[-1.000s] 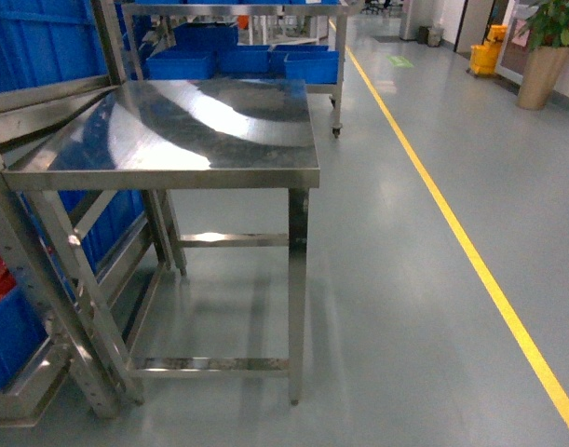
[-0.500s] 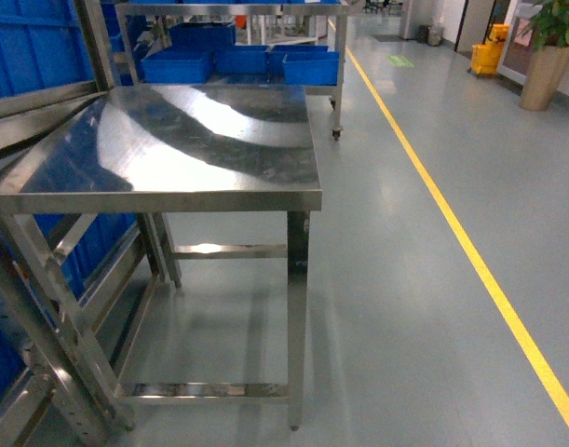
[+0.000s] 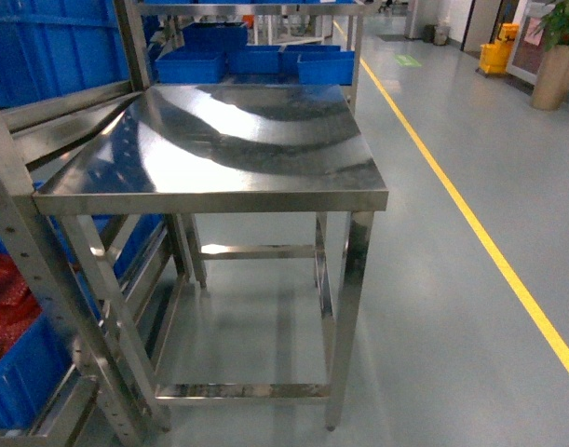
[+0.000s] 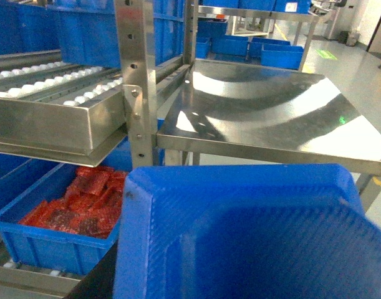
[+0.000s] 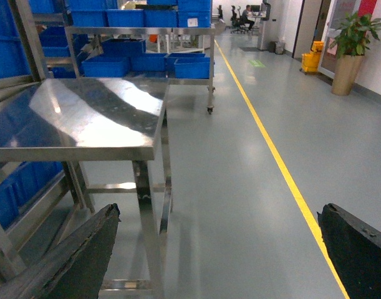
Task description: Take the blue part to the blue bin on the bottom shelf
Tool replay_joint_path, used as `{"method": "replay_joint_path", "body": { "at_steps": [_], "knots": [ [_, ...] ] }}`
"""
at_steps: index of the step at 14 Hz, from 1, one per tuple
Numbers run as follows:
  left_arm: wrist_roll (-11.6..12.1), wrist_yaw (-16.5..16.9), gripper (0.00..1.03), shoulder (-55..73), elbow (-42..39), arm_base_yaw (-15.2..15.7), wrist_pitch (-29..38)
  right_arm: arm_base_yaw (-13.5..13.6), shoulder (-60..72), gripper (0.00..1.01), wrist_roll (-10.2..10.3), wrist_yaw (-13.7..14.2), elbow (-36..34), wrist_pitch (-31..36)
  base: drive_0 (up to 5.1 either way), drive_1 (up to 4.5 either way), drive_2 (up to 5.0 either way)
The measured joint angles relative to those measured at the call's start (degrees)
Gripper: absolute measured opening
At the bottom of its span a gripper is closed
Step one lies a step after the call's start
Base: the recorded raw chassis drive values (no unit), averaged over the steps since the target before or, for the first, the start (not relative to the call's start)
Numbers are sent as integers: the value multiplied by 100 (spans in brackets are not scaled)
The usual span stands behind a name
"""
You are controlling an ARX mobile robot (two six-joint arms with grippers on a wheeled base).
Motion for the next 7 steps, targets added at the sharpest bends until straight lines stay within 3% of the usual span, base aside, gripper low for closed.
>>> {"method": "replay_joint_path", "body": {
  "at_steps": [7],
  "knots": [
    [-2,-9,43,-15,0,0,-4,0,0,98,0,-4,0,13,-494,252,252]
  ]
}}
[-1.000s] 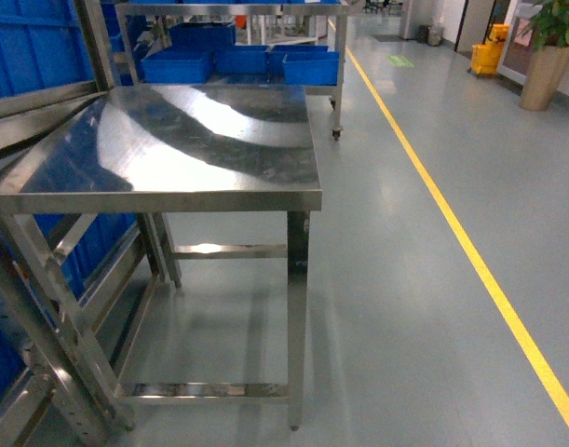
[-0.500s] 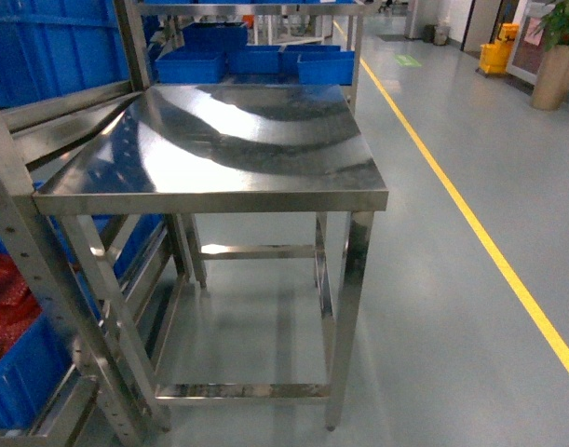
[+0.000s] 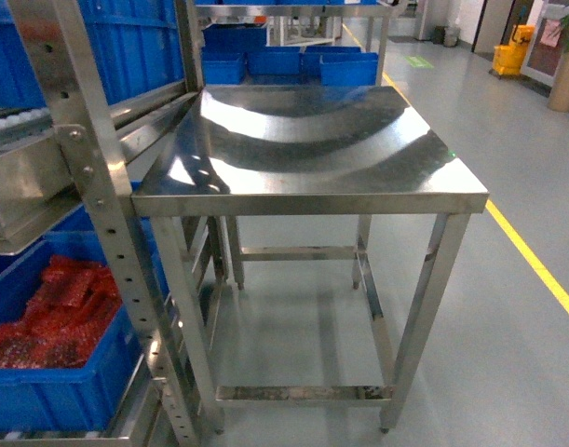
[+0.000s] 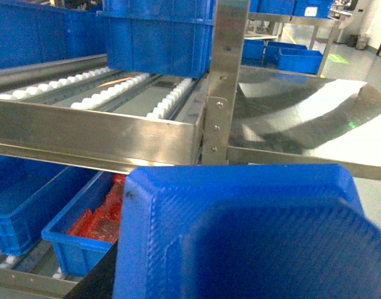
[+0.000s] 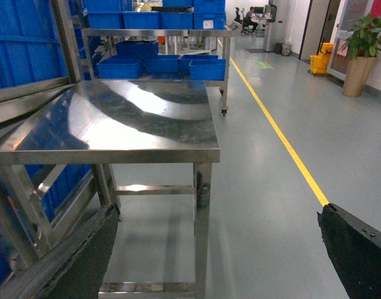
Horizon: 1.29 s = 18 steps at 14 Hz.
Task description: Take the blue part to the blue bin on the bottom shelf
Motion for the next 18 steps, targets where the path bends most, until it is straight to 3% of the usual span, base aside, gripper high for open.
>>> {"method": "replay_joint_path", "body": {
  "at_steps": [18],
  "knots": [
    [0,7,43,-7,0,0,4,0,0,98,2,4,0,0,-503,243,243]
  ]
}}
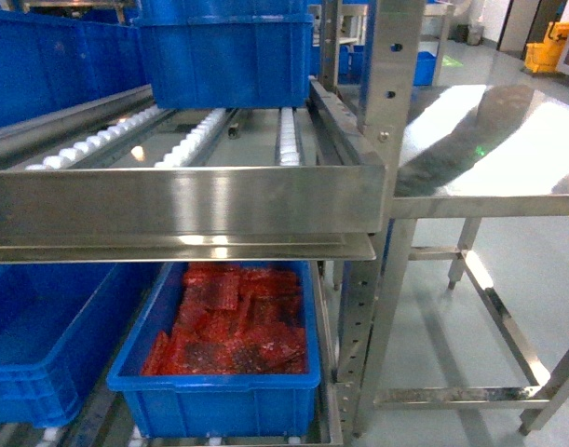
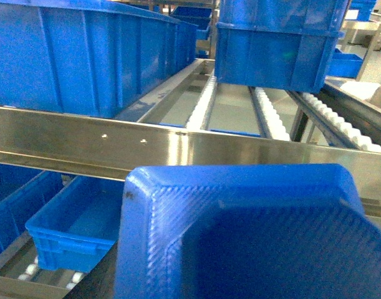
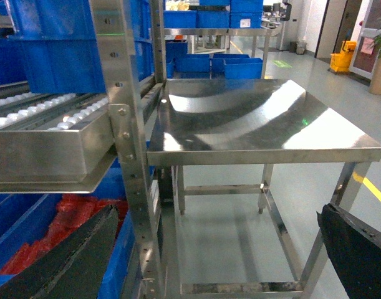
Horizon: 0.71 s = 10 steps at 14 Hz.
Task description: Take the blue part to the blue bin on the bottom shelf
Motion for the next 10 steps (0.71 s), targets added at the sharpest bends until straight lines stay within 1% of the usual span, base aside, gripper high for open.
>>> {"method": "replay_joint_path", "body": {
  "at_steps": [10],
  "knots": [
    [0,2,43,4,0,0,-7,0,0,98,-2,-4,0,-9,-502,243,243]
  ]
}}
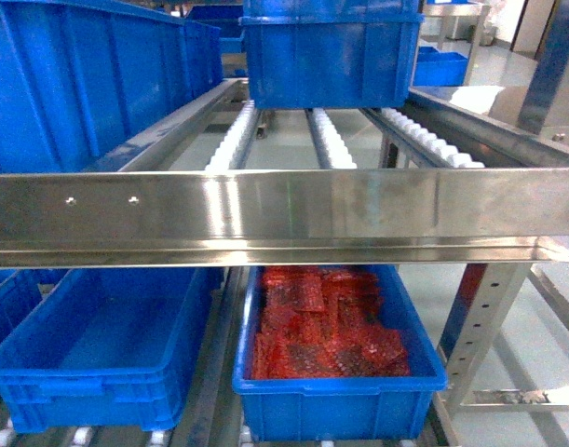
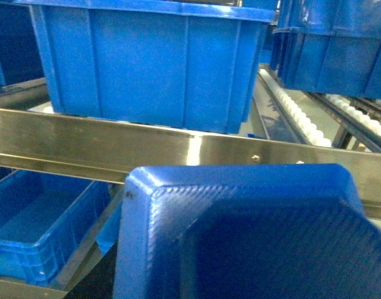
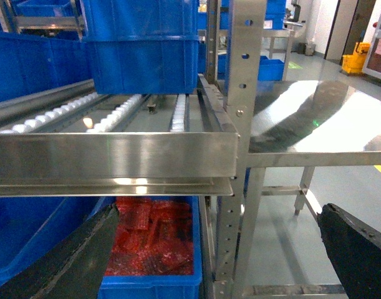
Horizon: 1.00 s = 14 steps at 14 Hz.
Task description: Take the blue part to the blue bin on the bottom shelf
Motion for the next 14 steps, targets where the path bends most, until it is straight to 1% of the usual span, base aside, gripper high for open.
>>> {"method": "replay_joint_path", "body": {
  "at_steps": [5,6,14],
  "knots": [
    [0,-2,43,-2,0,0,9,0,0,98,0,2,0,4,-512,233,233],
    [-2,-50,43,-11,0,0,-7,0,0,98,0,-26,0,24,-519,226,226],
    [-7,-9,43,-9,0,0,4,0,0,98,0,-13,0,11,-519,226,226]
  ]
}}
